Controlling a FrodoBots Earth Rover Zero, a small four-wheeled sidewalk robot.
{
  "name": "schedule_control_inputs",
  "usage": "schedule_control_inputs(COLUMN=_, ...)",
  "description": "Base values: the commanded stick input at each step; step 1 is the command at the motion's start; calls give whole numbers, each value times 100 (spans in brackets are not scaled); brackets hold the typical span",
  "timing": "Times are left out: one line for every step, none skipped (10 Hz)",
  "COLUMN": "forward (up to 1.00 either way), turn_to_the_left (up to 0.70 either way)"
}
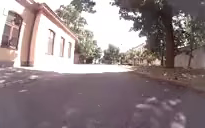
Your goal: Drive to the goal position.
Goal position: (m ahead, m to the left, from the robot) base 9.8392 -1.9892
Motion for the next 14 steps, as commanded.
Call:
schedule_control_inputs(forward=85, turn_to_the_left=0)
schedule_control_inputs(forward=85, turn_to_the_left=0)
schedule_control_inputs(forward=85, turn_to_the_left=0)
schedule_control_inputs(forward=85, turn_to_the_left=0)
schedule_control_inputs(forward=85, turn_to_the_left=0)
schedule_control_inputs(forward=85, turn_to_the_left=0)
schedule_control_inputs(forward=85, turn_to_the_left=0)
schedule_control_inputs(forward=85, turn_to_the_left=0)
schedule_control_inputs(forward=85, turn_to_the_left=0)
schedule_control_inputs(forward=85, turn_to_the_left=0)
schedule_control_inputs(forward=85, turn_to_the_left=0)
schedule_control_inputs(forward=85, turn_to_the_left=0)
schedule_control_inputs(forward=85, turn_to_the_left=0)
schedule_control_inputs(forward=85, turn_to_the_left=0)
